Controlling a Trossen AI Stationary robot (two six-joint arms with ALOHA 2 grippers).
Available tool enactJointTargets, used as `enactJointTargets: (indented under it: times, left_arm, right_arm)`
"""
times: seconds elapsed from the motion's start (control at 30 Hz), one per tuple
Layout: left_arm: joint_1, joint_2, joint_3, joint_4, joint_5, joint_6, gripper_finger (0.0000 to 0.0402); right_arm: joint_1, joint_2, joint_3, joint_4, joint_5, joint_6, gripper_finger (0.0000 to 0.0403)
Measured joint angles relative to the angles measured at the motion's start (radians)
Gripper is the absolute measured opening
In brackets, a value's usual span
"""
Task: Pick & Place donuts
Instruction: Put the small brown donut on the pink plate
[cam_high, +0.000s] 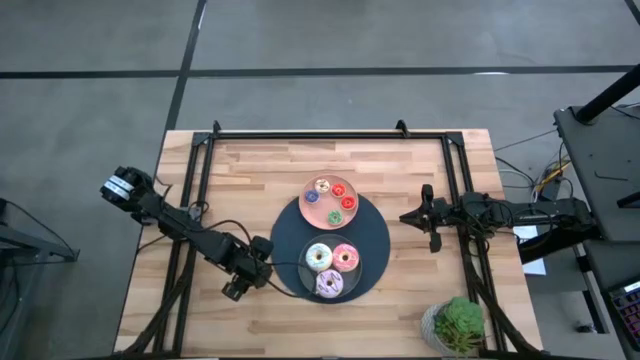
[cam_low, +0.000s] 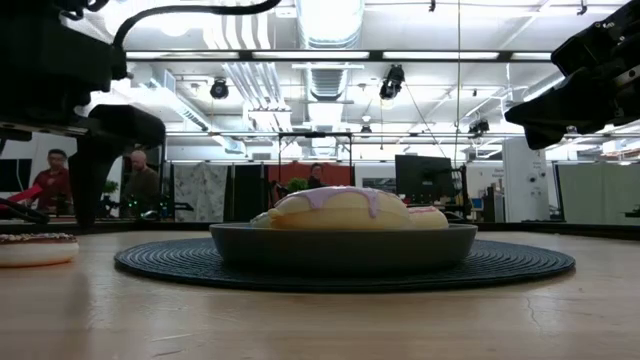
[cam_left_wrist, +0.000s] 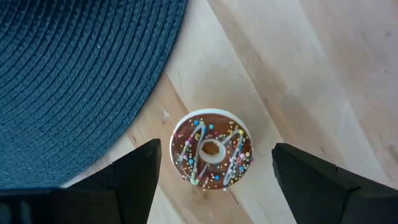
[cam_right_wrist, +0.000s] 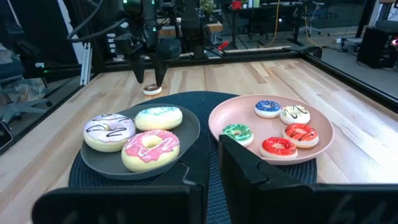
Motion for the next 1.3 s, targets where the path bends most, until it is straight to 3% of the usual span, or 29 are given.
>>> enactJointTargets:
  times: [1.3]
  left_arm:
    - [-0.001,0.000,-0.078,0.113,-0.016,-0.063,0.0277]
  right_arm:
    - [0.000,0.000,0.000,0.000,0.000,0.000,0.0029]
